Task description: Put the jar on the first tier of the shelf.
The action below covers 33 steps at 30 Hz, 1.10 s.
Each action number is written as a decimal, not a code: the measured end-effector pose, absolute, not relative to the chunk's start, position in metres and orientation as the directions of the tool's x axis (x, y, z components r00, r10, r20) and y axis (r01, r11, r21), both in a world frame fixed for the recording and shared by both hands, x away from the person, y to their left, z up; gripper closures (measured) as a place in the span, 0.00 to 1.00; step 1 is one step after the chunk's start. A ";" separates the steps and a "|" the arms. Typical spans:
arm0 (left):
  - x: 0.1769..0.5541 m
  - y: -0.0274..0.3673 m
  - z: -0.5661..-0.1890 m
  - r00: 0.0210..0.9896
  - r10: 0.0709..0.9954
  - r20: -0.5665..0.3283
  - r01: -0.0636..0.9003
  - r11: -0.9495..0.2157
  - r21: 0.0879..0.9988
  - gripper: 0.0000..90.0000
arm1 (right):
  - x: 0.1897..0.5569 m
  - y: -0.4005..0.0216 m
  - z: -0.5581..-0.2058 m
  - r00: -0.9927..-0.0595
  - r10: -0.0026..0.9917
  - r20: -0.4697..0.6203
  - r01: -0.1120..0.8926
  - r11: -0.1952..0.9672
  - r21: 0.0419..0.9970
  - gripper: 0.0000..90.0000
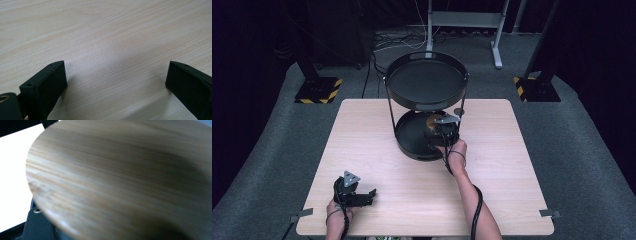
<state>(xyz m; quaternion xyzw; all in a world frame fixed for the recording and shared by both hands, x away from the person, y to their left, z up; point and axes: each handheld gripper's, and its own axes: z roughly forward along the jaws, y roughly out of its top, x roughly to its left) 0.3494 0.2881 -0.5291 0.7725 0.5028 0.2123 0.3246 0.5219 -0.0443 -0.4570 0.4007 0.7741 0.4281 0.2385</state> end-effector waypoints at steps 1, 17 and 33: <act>0.349 0.288 -0.529 0.404 0.915 0.001 0.639 -0.284 0.715 0.04 | 0.522 -0.044 -0.458 -0.568 0.822 -0.030 0.411 0.315 0.856 0.28; 0.349 0.288 -0.529 0.404 0.915 0.001 0.639 -0.283 0.715 0.04 | 0.529 -0.035 -0.465 -0.565 0.825 -0.028 0.419 0.316 0.851 0.28; 0.349 0.288 -0.529 0.404 0.915 0.001 0.639 -0.284 0.715 0.04 | 0.536 -0.028 -0.472 -0.558 0.830 -0.021 0.435 0.313 0.844 0.28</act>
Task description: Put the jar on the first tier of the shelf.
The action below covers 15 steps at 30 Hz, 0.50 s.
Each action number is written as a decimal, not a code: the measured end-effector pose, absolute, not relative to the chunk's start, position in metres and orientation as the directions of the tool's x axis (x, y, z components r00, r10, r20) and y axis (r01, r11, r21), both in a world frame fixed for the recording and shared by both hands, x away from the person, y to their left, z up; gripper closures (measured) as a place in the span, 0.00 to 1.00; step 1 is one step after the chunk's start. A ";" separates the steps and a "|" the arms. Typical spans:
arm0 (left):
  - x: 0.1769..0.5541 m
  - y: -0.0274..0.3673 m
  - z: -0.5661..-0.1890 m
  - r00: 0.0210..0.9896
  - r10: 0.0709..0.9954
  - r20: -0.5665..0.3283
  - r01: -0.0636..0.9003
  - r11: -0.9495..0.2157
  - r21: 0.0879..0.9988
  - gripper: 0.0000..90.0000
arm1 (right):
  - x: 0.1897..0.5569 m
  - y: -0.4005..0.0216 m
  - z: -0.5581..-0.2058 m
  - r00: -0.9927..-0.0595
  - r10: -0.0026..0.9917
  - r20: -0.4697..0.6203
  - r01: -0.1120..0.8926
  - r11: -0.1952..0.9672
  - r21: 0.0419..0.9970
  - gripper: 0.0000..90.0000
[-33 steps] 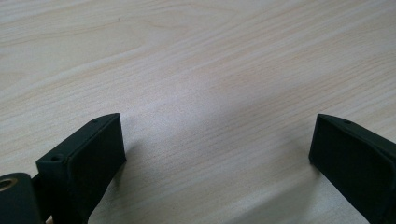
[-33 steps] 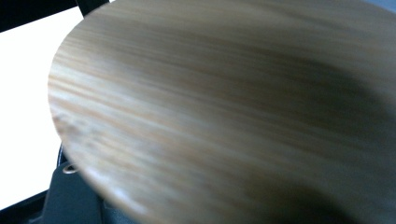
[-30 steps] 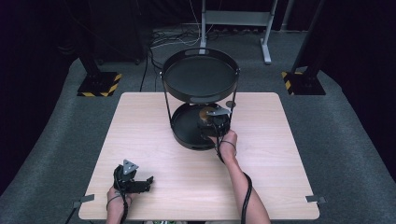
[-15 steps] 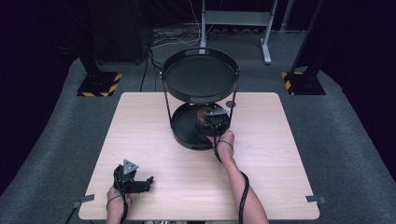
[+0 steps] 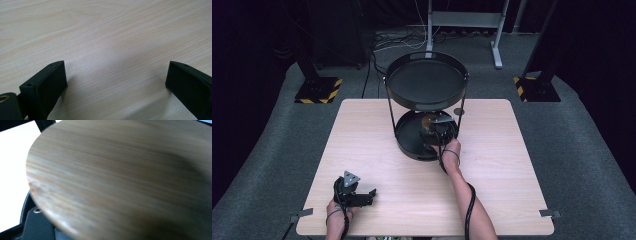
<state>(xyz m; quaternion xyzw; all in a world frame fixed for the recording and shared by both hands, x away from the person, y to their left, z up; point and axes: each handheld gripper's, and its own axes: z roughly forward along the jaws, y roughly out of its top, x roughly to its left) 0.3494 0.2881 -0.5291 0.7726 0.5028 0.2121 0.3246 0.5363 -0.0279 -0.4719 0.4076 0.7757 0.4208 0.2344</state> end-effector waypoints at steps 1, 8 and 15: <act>0.349 0.288 -0.529 0.405 0.914 0.001 0.639 -0.284 0.715 0.04 | 0.537 -0.027 -0.473 -0.558 0.830 -0.019 0.437 0.313 0.843 0.28; 0.349 0.288 -0.529 0.405 0.914 0.001 0.639 -0.284 0.715 0.04 | 0.539 -0.024 -0.477 -0.555 0.832 -0.017 0.444 0.314 0.839 0.28; 0.349 0.288 -0.529 0.405 0.915 0.001 0.639 -0.284 0.715 0.04 | 0.541 -0.021 -0.482 -0.553 0.833 -0.014 0.452 0.314 0.835 0.28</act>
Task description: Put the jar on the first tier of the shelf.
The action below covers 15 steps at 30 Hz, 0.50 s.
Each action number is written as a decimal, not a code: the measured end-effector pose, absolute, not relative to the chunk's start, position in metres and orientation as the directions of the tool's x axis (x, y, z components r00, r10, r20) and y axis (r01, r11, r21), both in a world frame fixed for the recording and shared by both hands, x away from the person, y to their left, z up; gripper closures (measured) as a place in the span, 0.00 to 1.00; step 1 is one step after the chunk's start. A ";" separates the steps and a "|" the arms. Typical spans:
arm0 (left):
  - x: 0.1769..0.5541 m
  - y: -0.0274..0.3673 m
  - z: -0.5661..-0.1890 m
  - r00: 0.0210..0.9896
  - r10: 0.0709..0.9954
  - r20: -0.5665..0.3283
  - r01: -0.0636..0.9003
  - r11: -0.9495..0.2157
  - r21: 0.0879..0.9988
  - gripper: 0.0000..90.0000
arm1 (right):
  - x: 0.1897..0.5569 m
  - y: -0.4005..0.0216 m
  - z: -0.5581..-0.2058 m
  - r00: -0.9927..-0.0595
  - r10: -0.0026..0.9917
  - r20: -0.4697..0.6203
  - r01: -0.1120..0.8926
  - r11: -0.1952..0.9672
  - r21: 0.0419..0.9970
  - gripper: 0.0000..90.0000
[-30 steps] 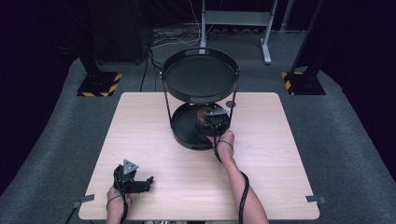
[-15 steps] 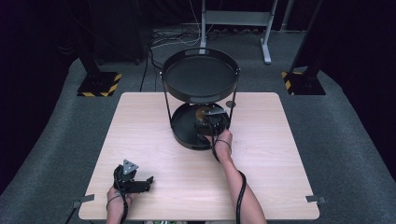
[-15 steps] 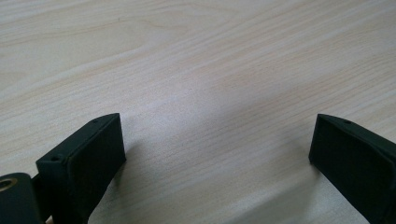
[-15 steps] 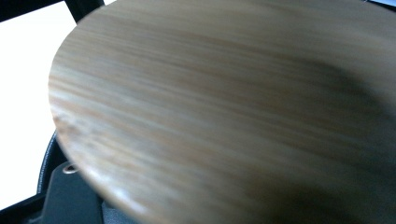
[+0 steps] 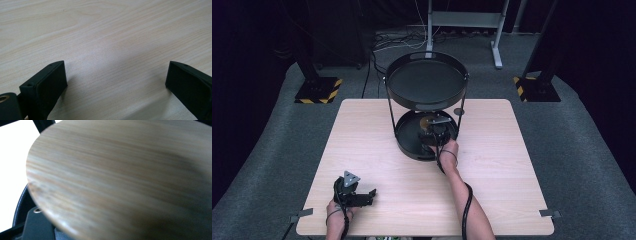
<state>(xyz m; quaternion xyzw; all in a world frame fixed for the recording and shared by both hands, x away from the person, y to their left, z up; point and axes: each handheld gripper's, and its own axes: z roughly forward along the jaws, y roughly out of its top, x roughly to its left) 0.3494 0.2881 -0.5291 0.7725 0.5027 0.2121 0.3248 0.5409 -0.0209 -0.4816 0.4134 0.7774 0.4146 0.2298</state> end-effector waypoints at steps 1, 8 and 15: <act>0.349 0.288 -0.529 0.405 0.915 0.001 0.639 -0.284 0.715 0.04 | 0.541 -0.020 -0.482 -0.552 0.834 -0.016 0.453 0.315 0.834 0.28; 0.349 0.288 -0.529 0.405 0.914 0.001 0.639 -0.284 0.715 0.04 | 0.542 -0.020 -0.485 -0.542 0.840 -0.004 0.459 0.301 0.836 0.28; 0.349 0.288 -0.529 0.405 0.914 0.001 0.639 -0.283 0.716 0.04 | 0.539 -0.021 -0.487 -0.532 0.847 0.002 0.454 0.283 0.845 0.28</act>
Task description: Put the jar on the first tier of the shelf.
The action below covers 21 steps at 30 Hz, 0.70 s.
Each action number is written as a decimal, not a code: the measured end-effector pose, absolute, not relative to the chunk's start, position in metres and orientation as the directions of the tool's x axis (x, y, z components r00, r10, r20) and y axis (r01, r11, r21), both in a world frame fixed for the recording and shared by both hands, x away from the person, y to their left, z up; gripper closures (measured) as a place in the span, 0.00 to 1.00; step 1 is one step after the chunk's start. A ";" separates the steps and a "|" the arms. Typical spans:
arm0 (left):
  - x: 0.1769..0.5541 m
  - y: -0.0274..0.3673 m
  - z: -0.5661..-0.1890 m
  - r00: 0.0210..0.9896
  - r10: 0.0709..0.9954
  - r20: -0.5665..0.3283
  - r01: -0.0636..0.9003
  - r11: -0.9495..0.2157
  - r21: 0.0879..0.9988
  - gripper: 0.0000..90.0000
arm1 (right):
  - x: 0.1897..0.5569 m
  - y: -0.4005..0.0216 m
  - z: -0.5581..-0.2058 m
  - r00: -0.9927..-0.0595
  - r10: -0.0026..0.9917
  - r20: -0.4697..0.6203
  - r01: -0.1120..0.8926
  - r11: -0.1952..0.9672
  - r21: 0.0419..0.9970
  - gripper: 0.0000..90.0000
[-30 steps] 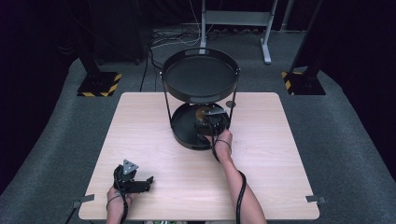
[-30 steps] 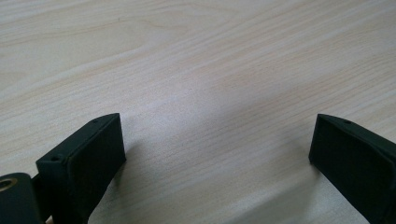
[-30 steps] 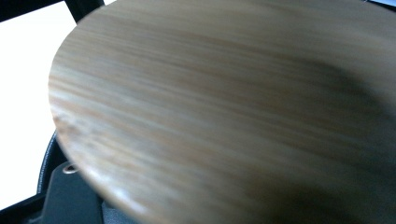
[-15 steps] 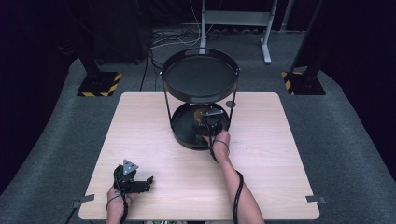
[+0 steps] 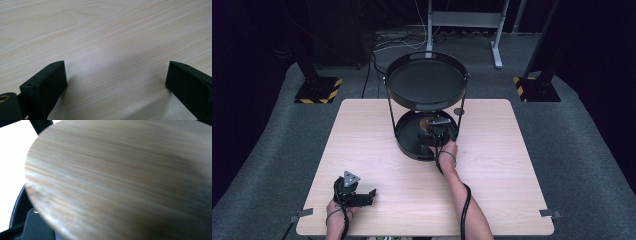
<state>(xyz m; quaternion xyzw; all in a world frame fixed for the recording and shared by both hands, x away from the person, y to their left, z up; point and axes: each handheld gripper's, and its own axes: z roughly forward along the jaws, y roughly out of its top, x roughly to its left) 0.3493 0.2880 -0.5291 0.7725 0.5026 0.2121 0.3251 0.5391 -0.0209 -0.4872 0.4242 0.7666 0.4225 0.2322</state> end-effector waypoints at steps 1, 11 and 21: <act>0.349 0.288 -0.529 0.405 0.914 0.001 0.639 -0.284 0.715 0.04 | 0.538 -0.022 -0.488 -0.529 0.848 0.006 0.450 0.275 0.850 0.28; 0.349 0.288 -0.529 0.405 0.914 0.001 0.639 -0.284 0.715 0.04 | 0.534 -0.023 -0.492 -0.526 0.851 -0.001 0.418 0.259 0.871 0.28; 0.349 0.288 -0.529 0.405 0.914 0.001 0.639 -0.284 0.715 0.04 | 0.536 -0.025 -0.492 -0.531 0.847 0.034 0.472 0.262 0.842 0.12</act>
